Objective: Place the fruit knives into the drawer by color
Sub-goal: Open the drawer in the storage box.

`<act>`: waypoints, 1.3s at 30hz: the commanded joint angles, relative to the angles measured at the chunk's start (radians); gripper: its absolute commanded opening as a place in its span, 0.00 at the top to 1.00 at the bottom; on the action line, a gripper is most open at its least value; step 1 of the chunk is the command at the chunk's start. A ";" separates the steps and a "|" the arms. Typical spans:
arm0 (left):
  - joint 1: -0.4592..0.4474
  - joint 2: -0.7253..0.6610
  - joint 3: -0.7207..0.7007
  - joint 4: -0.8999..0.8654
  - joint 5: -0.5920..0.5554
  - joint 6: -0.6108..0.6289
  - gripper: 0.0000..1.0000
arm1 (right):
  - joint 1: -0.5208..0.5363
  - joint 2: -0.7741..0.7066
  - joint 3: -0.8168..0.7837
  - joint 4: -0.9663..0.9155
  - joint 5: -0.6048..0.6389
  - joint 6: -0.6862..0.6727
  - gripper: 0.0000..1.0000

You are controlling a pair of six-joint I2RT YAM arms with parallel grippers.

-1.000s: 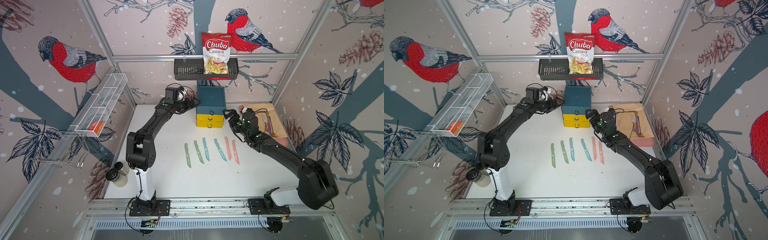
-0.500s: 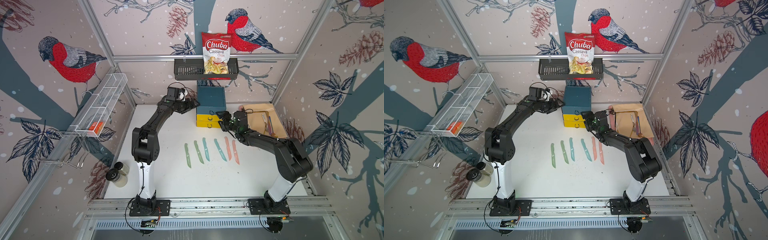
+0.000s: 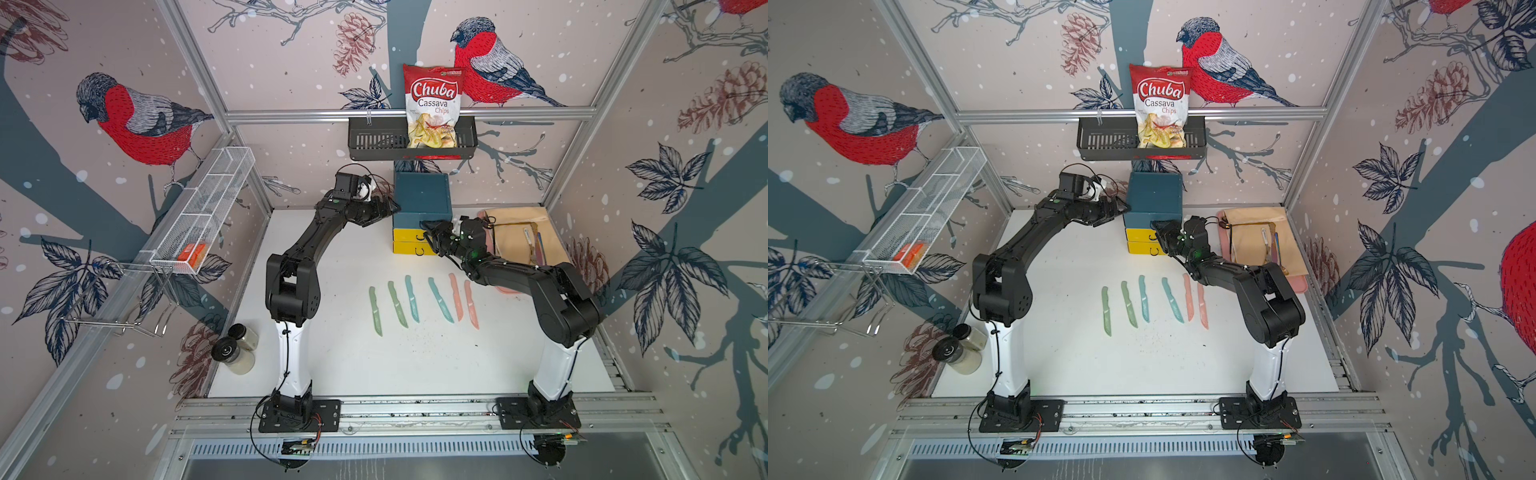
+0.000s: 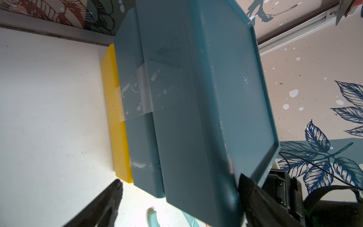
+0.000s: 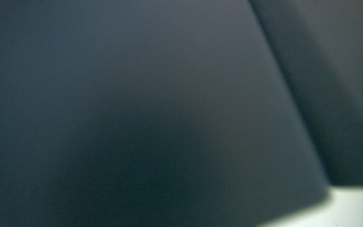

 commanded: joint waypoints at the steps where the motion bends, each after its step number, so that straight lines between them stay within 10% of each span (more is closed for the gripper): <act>1: 0.000 0.009 0.005 -0.044 -0.019 0.024 0.07 | 0.004 0.010 0.007 0.048 0.019 0.020 0.64; 11: 0.000 0.016 0.008 -0.025 -0.005 0.010 0.07 | 0.007 0.005 0.014 0.061 0.026 -0.013 0.89; 39: -0.001 0.025 0.010 0.013 0.025 -0.015 0.06 | 0.116 -0.285 -0.331 0.081 0.024 0.036 0.88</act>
